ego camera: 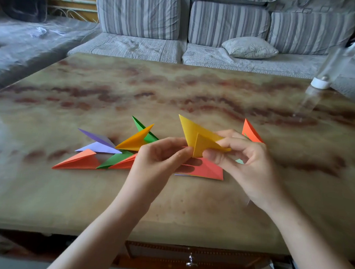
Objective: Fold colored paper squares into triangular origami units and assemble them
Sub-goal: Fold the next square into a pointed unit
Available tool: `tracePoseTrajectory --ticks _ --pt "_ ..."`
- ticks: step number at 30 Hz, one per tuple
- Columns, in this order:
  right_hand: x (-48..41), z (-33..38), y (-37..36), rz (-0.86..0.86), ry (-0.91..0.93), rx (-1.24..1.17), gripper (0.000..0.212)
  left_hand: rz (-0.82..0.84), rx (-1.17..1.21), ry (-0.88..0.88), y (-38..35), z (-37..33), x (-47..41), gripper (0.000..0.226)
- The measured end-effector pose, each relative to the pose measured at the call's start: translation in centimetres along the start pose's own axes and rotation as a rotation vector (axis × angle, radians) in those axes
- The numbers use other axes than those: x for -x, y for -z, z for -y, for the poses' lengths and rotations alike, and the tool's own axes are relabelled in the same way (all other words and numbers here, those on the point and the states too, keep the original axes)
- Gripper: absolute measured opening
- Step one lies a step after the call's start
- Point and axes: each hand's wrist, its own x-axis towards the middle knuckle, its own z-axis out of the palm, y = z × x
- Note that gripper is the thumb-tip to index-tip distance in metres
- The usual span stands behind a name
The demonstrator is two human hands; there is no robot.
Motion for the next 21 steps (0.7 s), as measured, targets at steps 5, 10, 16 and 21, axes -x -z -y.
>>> tracePoseTrajectory --ticks 5,10,16,21 --pt "0.0 0.4 0.1 -0.067 -0.078 -0.139 0.014 0.028 -0.033 -0.006 0.0 0.0 0.0 0.015" --pt "-0.1 0.0 -0.3 -0.13 -0.162 -0.247 0.018 0.02 -0.054 0.003 -0.2 0.0 0.1 0.017" --pt "-0.1 0.2 -0.8 -0.177 -0.182 -0.302 0.027 -0.001 -0.022 -0.004 -0.5 -0.3 0.3 0.023" --pt "-0.1 0.3 -1.0 -0.134 -0.227 -0.251 0.021 -0.068 -0.098 -0.06 -0.4 0.2 0.2 0.021"
